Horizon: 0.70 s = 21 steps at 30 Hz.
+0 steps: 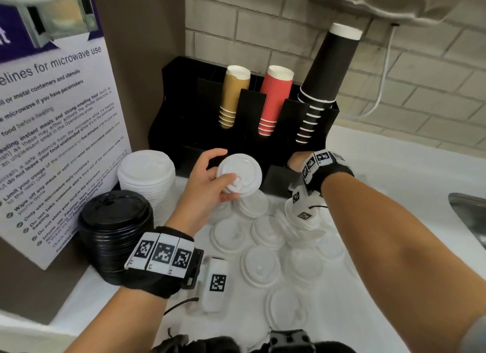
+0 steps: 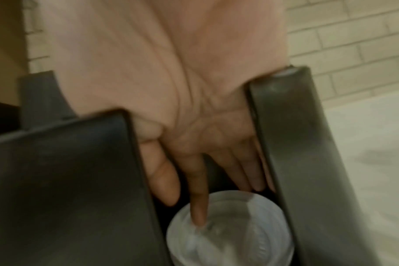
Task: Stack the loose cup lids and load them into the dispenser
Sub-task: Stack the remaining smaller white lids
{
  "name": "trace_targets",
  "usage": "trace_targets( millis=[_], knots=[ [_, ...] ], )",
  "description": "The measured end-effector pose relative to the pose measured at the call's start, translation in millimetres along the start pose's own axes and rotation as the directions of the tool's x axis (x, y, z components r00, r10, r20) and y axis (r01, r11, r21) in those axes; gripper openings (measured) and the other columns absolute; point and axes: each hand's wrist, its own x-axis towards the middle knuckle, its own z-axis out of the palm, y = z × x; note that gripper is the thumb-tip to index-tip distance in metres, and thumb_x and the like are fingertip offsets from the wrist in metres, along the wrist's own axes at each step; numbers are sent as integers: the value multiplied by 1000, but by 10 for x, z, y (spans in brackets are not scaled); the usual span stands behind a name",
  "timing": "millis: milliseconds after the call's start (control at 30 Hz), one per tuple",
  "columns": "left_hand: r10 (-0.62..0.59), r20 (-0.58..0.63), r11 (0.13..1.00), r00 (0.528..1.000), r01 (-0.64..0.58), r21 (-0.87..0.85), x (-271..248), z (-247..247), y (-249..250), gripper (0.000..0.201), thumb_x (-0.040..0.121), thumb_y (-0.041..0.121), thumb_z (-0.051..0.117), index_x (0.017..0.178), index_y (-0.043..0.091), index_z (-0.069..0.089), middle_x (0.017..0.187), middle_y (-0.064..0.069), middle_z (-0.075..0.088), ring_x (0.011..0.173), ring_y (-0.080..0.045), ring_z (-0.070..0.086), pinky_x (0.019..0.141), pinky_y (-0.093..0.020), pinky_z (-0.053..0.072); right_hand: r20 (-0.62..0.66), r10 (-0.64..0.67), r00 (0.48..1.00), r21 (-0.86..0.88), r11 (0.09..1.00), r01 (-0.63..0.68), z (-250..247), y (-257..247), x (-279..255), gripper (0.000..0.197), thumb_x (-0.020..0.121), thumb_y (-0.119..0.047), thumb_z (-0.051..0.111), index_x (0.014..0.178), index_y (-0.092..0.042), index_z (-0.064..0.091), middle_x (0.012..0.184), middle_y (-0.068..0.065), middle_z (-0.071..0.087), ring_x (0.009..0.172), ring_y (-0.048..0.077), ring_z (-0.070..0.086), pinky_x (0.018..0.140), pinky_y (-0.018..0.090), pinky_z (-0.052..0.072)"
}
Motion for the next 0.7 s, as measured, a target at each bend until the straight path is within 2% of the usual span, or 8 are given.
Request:
trace_targets(
  millis=[133,233,300,433,500,600,633,700],
  knots=[
    [5,5,1000,1000,-5,9,-9,-20,4,42,91,-2,58,116,33,55,86,7,75,81,-7,71,59,-20,54,36,-10,999,13,1000,10,-25,-14,-18,39,99,-21,45,132,-2,53,139,20,50,130,35,45,105,40,36],
    [-2,19,1000,1000,1,14,-23,-17,5,39,92,-1,58,112,32,56,84,9,75,79,-5,71,59,-20,54,102,-20,995,19,1000,18,-54,24,-10,42,98,-20,53,137,-6,49,141,10,49,130,29,45,106,32,34],
    [-5,19,1000,1000,5,16,-36,-18,8,39,92,-1,57,111,32,57,84,9,74,78,-5,70,59,-20,54,55,9,998,45,999,-12,-61,44,-18,38,99,-20,53,134,-8,51,137,8,53,125,28,51,107,32,38],
    [-11,27,999,1000,9,39,-45,3,12,38,93,0,56,110,34,60,85,7,74,75,-5,69,58,-20,53,1,8,1000,66,998,-8,-54,-26,-31,35,100,-18,48,127,2,54,131,16,56,110,30,55,81,29,37],
    [-10,32,998,999,8,55,-49,17,6,38,93,2,56,110,36,60,87,6,73,74,-6,69,56,-21,52,-29,42,999,94,995,-39,-89,-67,-82,38,100,-18,45,131,5,49,137,20,50,110,29,51,82,27,36],
    [-15,14,998,1000,14,57,-49,43,-21,43,91,4,61,114,40,58,90,5,73,76,-7,69,55,-21,52,-202,92,975,222,974,-46,-166,-47,-198,47,98,-15,47,139,5,37,145,22,36,131,34,38,97,31,37],
    [-18,-10,998,1000,18,57,-44,50,-32,43,89,5,64,115,39,57,92,5,74,78,-8,70,55,-21,51,-324,106,940,314,949,2,-183,-20,-273,45,96,-11,48,137,5,39,142,22,38,127,34,42,91,28,37],
    [-25,-71,998,997,29,59,-31,63,-53,35,87,7,68,110,32,58,98,0,72,83,-13,69,53,-20,51,-569,140,811,454,875,167,-200,24,-432,37,91,-1,47,127,4,50,134,21,43,114,33,50,77,20,33]
  ],
)
